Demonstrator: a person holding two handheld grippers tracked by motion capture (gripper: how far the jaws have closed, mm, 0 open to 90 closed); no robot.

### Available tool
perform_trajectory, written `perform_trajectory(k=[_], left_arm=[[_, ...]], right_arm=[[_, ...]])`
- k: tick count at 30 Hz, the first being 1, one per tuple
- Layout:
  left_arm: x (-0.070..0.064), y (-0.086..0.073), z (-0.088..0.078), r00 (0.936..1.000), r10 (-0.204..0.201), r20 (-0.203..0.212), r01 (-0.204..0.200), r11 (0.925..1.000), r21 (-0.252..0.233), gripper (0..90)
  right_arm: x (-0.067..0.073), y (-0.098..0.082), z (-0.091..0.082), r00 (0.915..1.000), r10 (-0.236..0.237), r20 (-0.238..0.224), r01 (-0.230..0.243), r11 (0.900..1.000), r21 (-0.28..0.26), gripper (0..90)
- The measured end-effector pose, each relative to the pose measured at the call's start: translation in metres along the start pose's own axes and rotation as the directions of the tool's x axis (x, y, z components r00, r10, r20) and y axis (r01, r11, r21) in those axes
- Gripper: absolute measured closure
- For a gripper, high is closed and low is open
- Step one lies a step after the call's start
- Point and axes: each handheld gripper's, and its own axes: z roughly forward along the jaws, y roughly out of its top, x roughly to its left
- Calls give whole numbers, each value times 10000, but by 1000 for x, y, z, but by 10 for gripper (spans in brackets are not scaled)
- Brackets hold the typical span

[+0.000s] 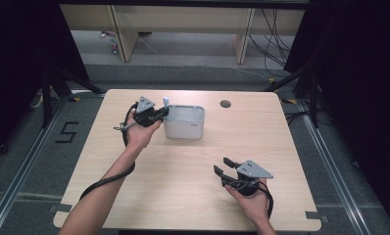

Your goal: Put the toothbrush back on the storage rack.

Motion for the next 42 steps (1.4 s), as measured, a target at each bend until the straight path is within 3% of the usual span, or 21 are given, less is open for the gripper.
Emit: perform_trajectory(k=[7, 8, 9, 10, 13, 14, 15, 21, 22, 24, 28, 31, 32, 33, 37, 39, 42], left_arm=[[1, -1, 1, 10000, -47, -12, 47, 9997, 225, 851], [1, -1, 1, 10000, -34, -5, 34, 9997, 249, 851], [1, -1, 1, 10000, -39, -5, 39, 9996, 263, 851], [1, -1, 1, 10000, -51, -14, 51, 9996, 282, 851], [1, -1, 1, 10000, -82, -19, 82, 9994, 349, 851], [1, -1, 1, 10000, -83, -10, 83, 9993, 362, 851], [1, -1, 2, 10000, -79, -2, 79, 9992, 384, 850], [1, -4, 1, 10000, -46, -15, 47, 9991, 427, 844], [1, -4, 1, 10000, -59, -30, 61, 9991, 419, 842], [1, -5, 0, 9999, -101, -80, 104, 9992, 393, 825], [1, -5, -4, 9995, -263, -185, 267, 9993, 246, 734], [0, -5, -8, 9989, -356, -305, 360, 9993, 106, 651], [0, -5, -9, 9986, -403, -332, 406, 9991, 88, 620], [0, -5, -11, 9982, -472, -360, 476, 9988, 99, 589], [2, -8, -16, 9971, -661, -380, 671, 9974, 256, 499], [2, -10, -20, 9968, -702, -385, 714, 9970, 310, 461], [1, -12, -26, 9974, -616, -380, 629, 9975, 318, 417]], right_arm=[[-1, 0, 0, 9997, -218, 116, 218, 9998, 39, 495], [1, 0, 0, 10000, 13, -19, -13, 9998, 187, 495], [0, 0, -1, 9999, -125, 52, 124, 9998, 128, 495], [1, -1, 1, 9999, 50, -105, -50, 10000, -13, 495], [-1, 0, 0, 9997, -247, 42, 247, 9997, 49, 495], [1, 0, 0, 10000, 6, -36, -5, 9998, 199, 495], [-1, 0, 0, 9997, -248, 53, 247, 9997, 90, 495], [1, 0, 0, 9998, -2, -177, 2, 10000, -22, 497], [0, 0, 0, 9997, -255, -22, 255, 9997, -39, 497], [1, 0, 0, 9998, 1, -175, -2, 10000, -10, 497], [0, 0, 0, 9994, -339, -3, 339, 9994, 44, 496], [0, 0, 0, 9996, -292, 5, 292, 9995, 94, 496], [2, 0, 0, 10000, -39, -51, 40, 9998, 186, 497], [0, 0, 0, 9996, -272, 27, 271, 9996, 94, 496], [1, -1, 1, 9999, -101, -104, 102, 9999, 96, 496], [0, 0, 0, 9995, -302, 12, 302, 9995, 97, 495], [3, -1, -1, 9998, 198, 3, -198, 9994, 277, 495]])
